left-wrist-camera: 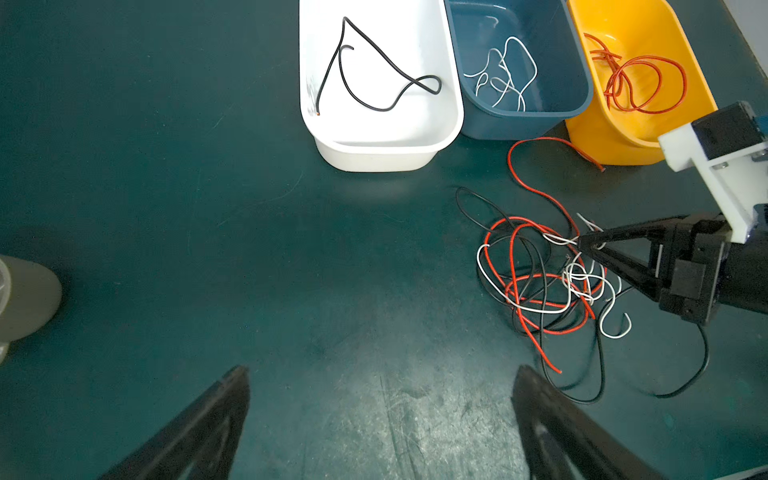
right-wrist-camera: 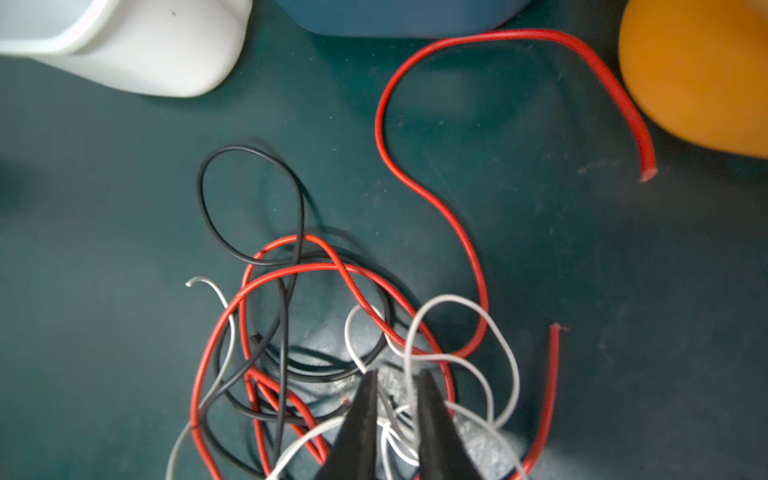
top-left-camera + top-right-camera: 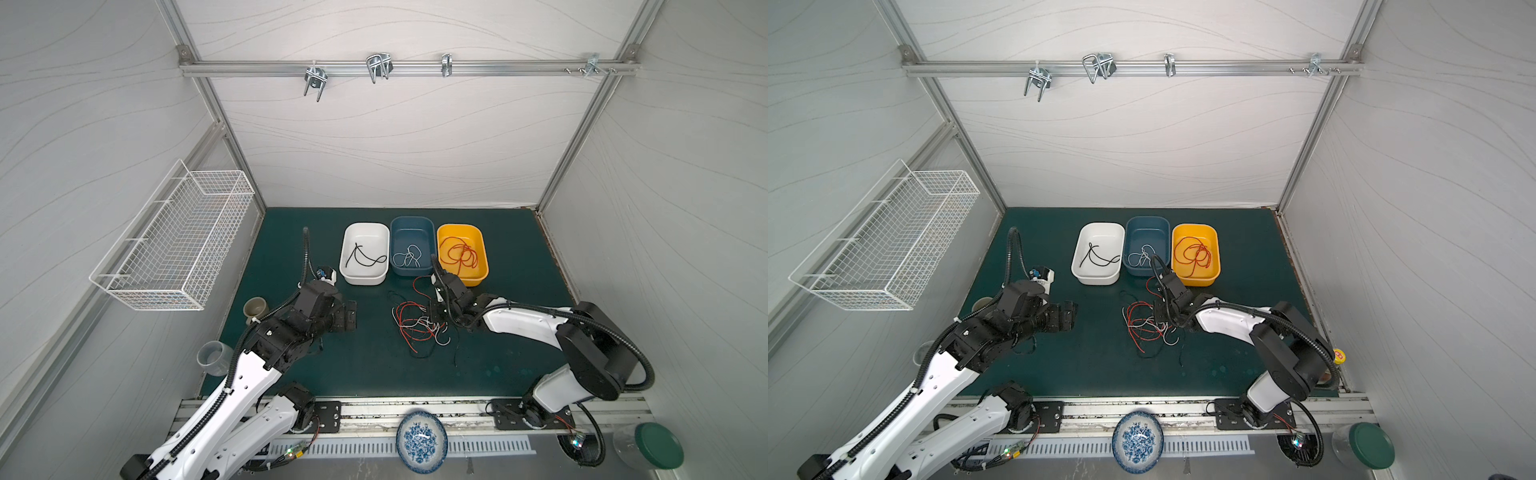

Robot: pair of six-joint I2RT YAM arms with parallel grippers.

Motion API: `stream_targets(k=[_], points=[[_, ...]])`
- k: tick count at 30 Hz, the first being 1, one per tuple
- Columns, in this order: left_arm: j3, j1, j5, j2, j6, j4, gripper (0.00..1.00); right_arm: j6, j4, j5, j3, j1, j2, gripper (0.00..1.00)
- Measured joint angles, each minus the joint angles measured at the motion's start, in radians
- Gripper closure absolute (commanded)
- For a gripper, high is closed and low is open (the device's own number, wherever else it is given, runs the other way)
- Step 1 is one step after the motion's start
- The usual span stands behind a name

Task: Untangle the cables
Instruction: 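Lower the right gripper onto the pile and grasp a white wire, then lift the white wire high out of the pile with the right gripper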

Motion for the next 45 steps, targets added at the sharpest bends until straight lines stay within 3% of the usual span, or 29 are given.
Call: stream_targets(k=[8,18,33,40,45], points=[[0.0,0.0,0.001,0.0,0.0,0.0,0.01,-0.027,-0.021,0.0,0.046,-0.002,-0.01,1.0],[-0.001,0.0,0.005,0.011,0.003,0.0,0.01,-0.062,-0.1,0.03,0.065,-0.001,-0.216,1.0],[-0.002,0.0,0.012,0.022,0.004,0.0,0.01,-0.144,-0.229,0.054,0.267,0.051,-0.408,1.0],[-0.002,0.0,0.04,0.032,0.005,0.0,0.01,-0.171,-0.225,-0.04,0.315,0.069,-0.441,1.0],[-0.002,0.0,0.134,0.031,0.012,0.01,0.0,-0.175,-0.187,-0.14,0.312,0.069,-0.445,1.0]])
